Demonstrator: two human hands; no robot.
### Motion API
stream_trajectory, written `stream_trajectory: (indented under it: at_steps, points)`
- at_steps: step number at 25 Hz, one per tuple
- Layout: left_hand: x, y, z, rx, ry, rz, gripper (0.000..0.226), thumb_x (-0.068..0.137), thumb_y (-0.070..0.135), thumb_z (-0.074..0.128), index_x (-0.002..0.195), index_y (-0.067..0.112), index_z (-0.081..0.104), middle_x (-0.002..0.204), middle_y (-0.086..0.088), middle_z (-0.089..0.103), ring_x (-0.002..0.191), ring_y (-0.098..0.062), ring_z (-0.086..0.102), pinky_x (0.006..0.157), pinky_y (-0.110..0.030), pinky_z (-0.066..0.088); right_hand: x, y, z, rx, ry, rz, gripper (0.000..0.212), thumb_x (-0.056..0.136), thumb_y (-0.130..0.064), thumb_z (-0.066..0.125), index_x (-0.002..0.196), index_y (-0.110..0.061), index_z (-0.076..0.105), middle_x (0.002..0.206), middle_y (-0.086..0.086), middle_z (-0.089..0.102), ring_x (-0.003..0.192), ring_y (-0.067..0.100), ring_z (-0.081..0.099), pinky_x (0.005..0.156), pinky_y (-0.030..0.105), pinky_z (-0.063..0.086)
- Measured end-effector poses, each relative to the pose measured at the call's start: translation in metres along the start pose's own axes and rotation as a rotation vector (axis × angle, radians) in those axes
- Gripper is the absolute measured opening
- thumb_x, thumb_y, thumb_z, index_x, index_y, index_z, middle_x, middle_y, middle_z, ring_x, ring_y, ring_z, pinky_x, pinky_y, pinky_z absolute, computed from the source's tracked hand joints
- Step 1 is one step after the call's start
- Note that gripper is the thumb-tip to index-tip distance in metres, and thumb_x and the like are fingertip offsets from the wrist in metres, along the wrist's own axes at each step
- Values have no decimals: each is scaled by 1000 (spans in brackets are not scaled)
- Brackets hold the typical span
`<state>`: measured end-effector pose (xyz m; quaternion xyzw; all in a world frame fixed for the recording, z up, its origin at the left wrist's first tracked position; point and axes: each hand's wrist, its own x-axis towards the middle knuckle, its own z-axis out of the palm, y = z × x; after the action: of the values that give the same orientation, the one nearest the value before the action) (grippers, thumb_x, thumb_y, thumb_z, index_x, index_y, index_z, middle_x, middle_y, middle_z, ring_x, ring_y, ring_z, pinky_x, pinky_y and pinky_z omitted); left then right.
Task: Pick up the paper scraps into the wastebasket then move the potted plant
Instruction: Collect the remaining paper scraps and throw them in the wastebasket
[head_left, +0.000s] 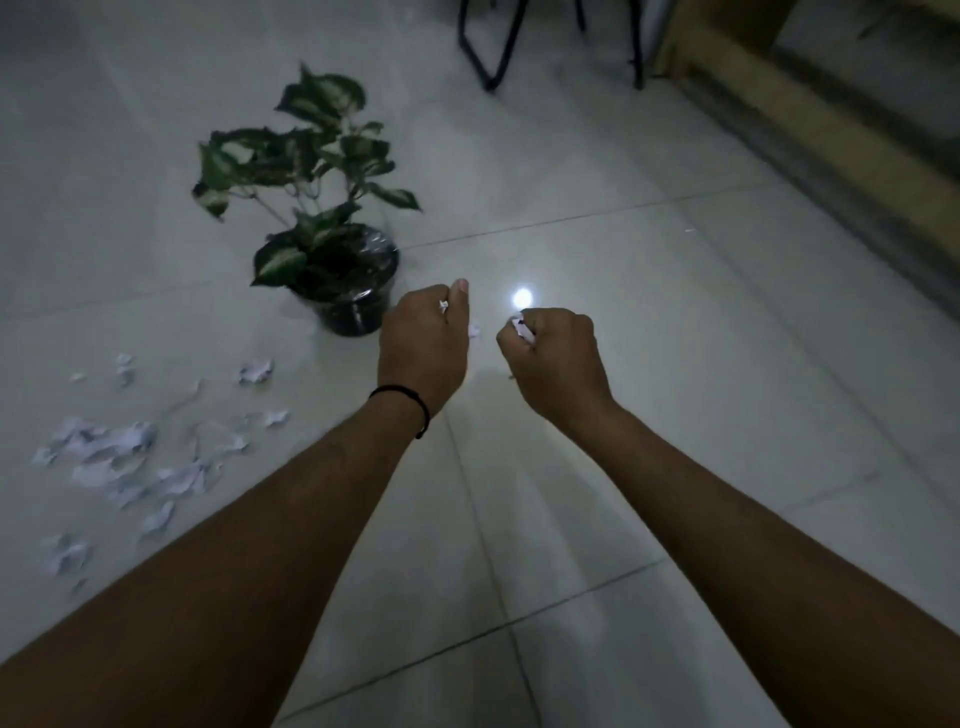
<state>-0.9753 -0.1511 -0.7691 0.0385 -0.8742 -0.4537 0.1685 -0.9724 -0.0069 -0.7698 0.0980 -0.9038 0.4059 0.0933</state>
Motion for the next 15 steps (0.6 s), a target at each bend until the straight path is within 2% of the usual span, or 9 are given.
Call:
stream_trajectory:
  at_steps: [3, 6, 8, 10, 15]
  points:
    - [0, 70, 32, -27, -96, 137, 51, 103, 37, 40, 57, 21, 53, 65, 7, 67, 68, -16, 67, 67, -30, 51, -24, 4, -85, -53, 201, 84, 46, 88, -19, 52, 47, -18, 30, 42, -4, 44, 43, 12, 49, 48, 29, 33]
    - [-28, 151, 52, -97, -192, 263, 52, 103, 35, 40, 53, 23, 47, 63, 9, 64, 66, -13, 63, 64, -24, 42, -61, 1, -160, -115, 367, 171, 48, 88, -16, 54, 48, -17, 29, 40, -9, 45, 40, 6, 49, 45, 24, 28]
    - [-52, 194, 61, -157, -263, 311, 51, 103, 36, 41, 55, 21, 49, 65, 8, 67, 66, -14, 63, 63, -24, 40, -87, -5, -198, -146, 431, 213, 45, 87, -15, 53, 46, -16, 34, 40, -3, 44, 44, 14, 52, 45, 32, 36]
    - [-69, 233, 68, -214, -306, 346, 49, 103, 37, 40, 61, 17, 55, 72, 3, 74, 71, -18, 68, 67, -28, 48, -110, -15, -235, -192, 461, 243, 40, 86, -16, 52, 47, -11, 41, 44, 0, 47, 47, 22, 53, 49, 35, 41]
    - [-114, 345, 55, -343, -423, 479, 47, 103, 35, 41, 60, 22, 54, 73, 1, 73, 73, -17, 70, 67, -26, 53, -156, -61, -346, -373, 538, 274, 43, 87, -18, 53, 45, -17, 42, 45, -3, 50, 46, 16, 48, 49, 30, 34]
